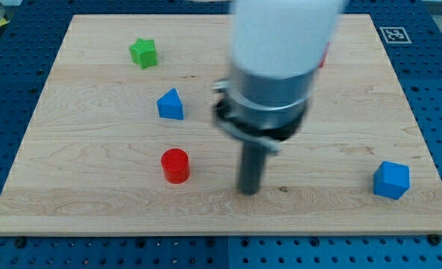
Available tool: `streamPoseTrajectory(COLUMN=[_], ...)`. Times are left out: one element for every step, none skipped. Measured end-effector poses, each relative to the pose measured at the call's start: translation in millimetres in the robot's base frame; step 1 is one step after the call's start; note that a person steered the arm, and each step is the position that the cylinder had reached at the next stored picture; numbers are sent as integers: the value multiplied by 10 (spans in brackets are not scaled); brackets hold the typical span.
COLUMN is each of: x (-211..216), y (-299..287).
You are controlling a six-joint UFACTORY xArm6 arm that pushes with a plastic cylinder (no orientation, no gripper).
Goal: Slide the red circle towards blue cube
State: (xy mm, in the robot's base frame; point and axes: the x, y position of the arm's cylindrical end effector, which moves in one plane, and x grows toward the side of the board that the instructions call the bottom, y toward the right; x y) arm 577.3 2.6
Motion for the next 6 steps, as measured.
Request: streamPoseTrajectory(x=[156,-335,-373,-379,-393,-392], y=[-918,-1530,-1608,-1165,-612,-248])
